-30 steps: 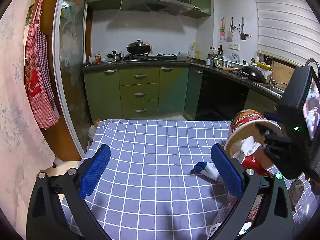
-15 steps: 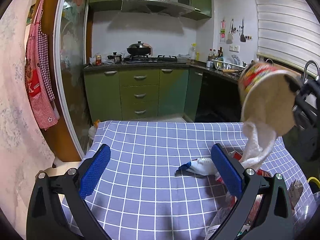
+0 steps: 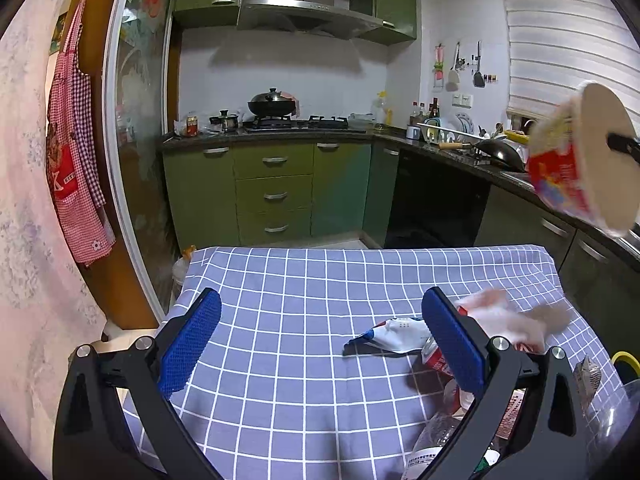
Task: Collect trash
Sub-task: 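Carry the noodle cup over the yellow-rimmed bin and open the right gripper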
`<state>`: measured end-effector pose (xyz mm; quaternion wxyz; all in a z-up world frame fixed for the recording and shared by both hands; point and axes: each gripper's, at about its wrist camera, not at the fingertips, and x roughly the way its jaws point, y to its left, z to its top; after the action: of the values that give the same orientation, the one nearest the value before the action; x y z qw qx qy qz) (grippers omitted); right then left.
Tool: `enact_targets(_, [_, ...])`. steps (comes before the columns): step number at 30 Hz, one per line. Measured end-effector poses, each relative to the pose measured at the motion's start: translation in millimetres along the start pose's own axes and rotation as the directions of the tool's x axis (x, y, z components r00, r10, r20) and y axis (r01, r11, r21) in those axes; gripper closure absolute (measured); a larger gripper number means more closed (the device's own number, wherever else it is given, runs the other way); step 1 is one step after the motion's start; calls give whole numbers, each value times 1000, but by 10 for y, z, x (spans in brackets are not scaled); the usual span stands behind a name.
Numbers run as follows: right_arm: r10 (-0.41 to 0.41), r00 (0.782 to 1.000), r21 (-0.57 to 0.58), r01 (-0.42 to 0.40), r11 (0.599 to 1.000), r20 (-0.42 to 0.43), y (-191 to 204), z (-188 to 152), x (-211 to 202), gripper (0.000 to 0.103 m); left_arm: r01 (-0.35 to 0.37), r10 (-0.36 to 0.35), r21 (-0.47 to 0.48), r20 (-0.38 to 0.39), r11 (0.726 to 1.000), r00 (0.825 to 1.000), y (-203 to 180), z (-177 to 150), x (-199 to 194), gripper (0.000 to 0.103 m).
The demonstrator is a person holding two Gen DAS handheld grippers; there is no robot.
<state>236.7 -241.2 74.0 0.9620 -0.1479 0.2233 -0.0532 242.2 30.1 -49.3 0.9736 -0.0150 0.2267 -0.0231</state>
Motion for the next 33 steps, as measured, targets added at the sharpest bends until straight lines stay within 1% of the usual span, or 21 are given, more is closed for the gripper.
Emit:
enact_targets(2, [70,995,91,-64,994,-69,-277,-52,-21,100,4,-4,4,5,1000,1000,-8,-3,-12,4])
enact_targets(3, [108,988,146,-91,985,-106,-463,-113,-45,100,7,-7,7,7,1000,1000,-23,-5,-20,4])
enact_targets(5, [152,976,232,-114,966,-156,-781,-256,-129,100,15,-16,13,13,1000,1000,-51,-9,-32,4])
enact_targets(7, [178,962,311,-109,944,-205,-1131,-537,-267,100,25,-25,17,14,1000,1000,-72,-14,-37,4])
enact_targets(8, [184,956,343,-98,934,-228,-1288,-660,-325,100,36,-36,17,15,999,999,-82,-16,-41,4])
enact_targets(10, [183,938,406,-50,913,-295,-1671,-966,-456,100,51,-52,17,17,999,999,-87,-13,-52,4])
enact_targets(11, [179,930,423,-29,906,-320,-1769,-1098,-487,99,62,-62,18,20,998,998,-95,-11,-62,4])
enact_targets(14, [163,895,480,63,875,-415,-2169,-1598,-610,99,72,-73,18,37,997,997,-116,-7,-108,4])
enact_targets(16, [167,859,519,128,845,-484,-2382,-2022,-647,99,79,-80,18,49,997,996,-126,-7,-133,4])
enact_targets(18, [186,821,555,181,812,-540,-2517,-2420,-624,99,82,-83,19,54,996,995,-140,-6,-144,4])
enact_targets(20, [211,790,579,212,787,-576,-2568,-2728,-591,99,85,-86,24,53,996,995,-155,-6,-142,4])
enact_targets(21, [235,768,593,225,773,-596,-2588,-2924,-537,99,84,-85,29,54,996,995,-169,-11,-143,4])
enact_targets(24, [276,719,602,242,761,-638,-2551,-3262,-363,98,86,-88,35,55,996,995,-190,-23,-140,4])
enact_targets(26, [282,695,595,257,762,-661,-2516,-3395,-222,98,88,-90,41,56,995,994,-211,-31,-141,4])
enact_targets(28, [299,675,597,259,760,-674,-2487,-3495,-105,92,88,-91,50,60,995,994,-228,-36,-142,4])
enact_targets(29, [297,672,596,268,757,-679,-2475,-3502,-44,86,86,-89,53,61,995,994,-237,-42,-141,4])
enact_targets(30, [285,668,585,277,762,-687,-2460,-3504,-1,72,86,-89,58,63,995,994,-247,-41,-145,4])
enact_targets(31, [272,670,576,282,767,-691,-2463,-3513,20,69,87,-91,60,64,994,994,-251,-40,-149,4])
enact_targets(33, [268,679,578,279,767,-683,-2478,-3495,32,69,91,-95,63,63,994,994,-261,-32,-165,4])
